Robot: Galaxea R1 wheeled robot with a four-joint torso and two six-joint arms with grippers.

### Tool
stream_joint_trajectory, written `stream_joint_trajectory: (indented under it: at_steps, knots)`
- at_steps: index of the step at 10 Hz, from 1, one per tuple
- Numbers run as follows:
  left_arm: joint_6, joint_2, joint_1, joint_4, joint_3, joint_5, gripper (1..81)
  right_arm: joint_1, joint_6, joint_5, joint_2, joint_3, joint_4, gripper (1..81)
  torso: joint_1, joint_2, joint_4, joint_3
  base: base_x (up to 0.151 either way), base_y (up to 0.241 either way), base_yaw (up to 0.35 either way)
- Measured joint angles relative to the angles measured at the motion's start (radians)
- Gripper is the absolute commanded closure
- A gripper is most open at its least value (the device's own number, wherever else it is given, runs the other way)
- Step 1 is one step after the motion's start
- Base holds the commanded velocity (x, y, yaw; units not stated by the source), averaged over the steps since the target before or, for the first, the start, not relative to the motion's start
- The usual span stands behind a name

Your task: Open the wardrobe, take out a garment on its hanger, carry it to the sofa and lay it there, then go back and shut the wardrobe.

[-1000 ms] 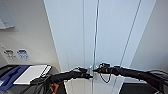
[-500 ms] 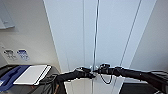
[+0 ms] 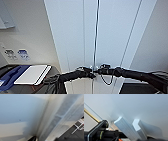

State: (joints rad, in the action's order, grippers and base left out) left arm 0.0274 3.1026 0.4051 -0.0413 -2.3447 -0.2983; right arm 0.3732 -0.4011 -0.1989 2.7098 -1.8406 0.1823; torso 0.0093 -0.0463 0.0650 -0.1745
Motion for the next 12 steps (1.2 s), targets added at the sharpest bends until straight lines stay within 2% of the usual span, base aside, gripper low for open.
stream_joint_trajectory:
  at_steps: [4,6,9,12]
  knots:
    - [0.001,-0.061,0.017,-0.041,0.127,0.019,1.0,0.023,0.018,0.023,-0.033,0.076,0.026,1.0,0.001,0.0,0.0,0.0,0.0,0.0,0.0]
    - [0.002,-0.122,0.036,-0.051,0.236,0.038,1.0,0.045,0.028,0.068,-0.053,0.109,0.034,1.0,0.002,0.0,0.0,0.0,0.0,0.0,0.0]
    - [-0.002,-0.242,0.08,-0.056,0.433,0.078,1.0,0.082,0.042,0.126,-0.094,0.172,0.039,1.0,0.002,0.0,0.0,0.0,0.0,0.0,0.0]
    - [-0.005,-0.395,0.128,-0.063,0.659,0.088,1.0,0.121,0.048,0.137,-0.17,0.291,0.099,1.0,0.002,0.0,0.0,0.0,0.0,0.0,0.0]
